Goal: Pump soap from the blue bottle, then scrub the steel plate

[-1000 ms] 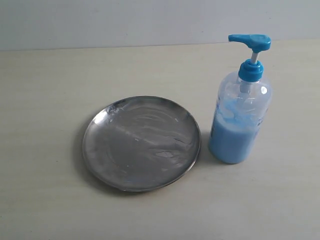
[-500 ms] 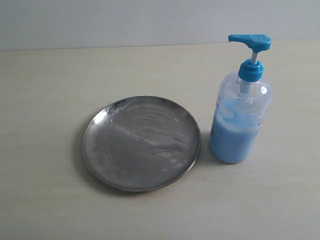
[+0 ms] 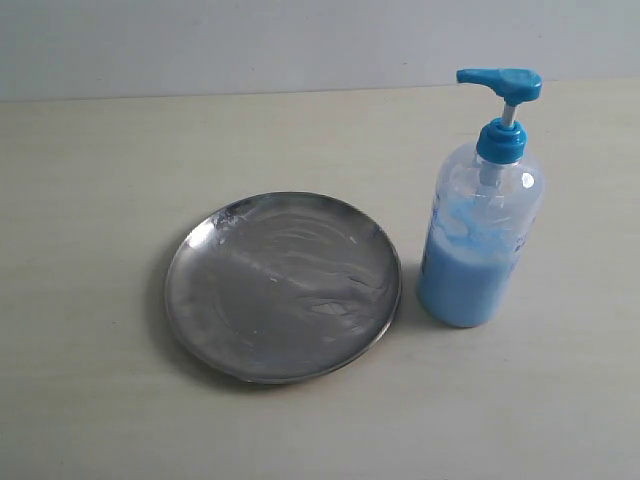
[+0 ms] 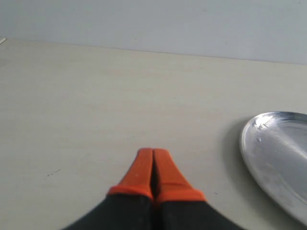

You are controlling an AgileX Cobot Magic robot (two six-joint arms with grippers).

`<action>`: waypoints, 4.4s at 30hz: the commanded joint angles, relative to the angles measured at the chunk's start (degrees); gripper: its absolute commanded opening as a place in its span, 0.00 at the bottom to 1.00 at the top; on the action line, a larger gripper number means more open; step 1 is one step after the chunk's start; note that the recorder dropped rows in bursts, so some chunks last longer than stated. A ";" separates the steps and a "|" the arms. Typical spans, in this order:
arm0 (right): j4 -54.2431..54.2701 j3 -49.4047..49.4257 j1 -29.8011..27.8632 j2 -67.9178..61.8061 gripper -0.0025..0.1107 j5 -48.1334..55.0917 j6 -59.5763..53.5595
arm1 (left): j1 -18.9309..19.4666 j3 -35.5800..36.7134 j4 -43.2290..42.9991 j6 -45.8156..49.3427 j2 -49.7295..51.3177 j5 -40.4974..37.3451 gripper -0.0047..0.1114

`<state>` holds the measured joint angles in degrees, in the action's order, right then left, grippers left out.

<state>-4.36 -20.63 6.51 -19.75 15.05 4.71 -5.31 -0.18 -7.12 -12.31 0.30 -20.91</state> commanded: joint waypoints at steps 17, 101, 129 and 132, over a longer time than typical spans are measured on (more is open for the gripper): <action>-0.15 -14.72 -0.29 -11.34 0.02 -1.59 0.02 | 0.15 0.18 -0.25 0.20 -0.30 0.56 0.04; 2.90 -1.50 0.14 -50.49 0.02 -16.78 3.85 | 0.15 0.18 -0.25 0.20 -0.30 0.56 0.04; -18.63 20.63 0.14 -50.49 0.02 -62.78 2.46 | 0.15 0.18 -0.25 0.20 -0.30 0.56 0.04; -19.96 20.63 0.14 -50.49 0.02 -62.67 3.43 | 0.15 0.18 -0.25 0.20 -0.30 0.56 0.04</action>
<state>-22.06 -0.37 6.62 -70.17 -46.64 7.22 -5.31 -0.18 -7.12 -12.31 0.30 -20.91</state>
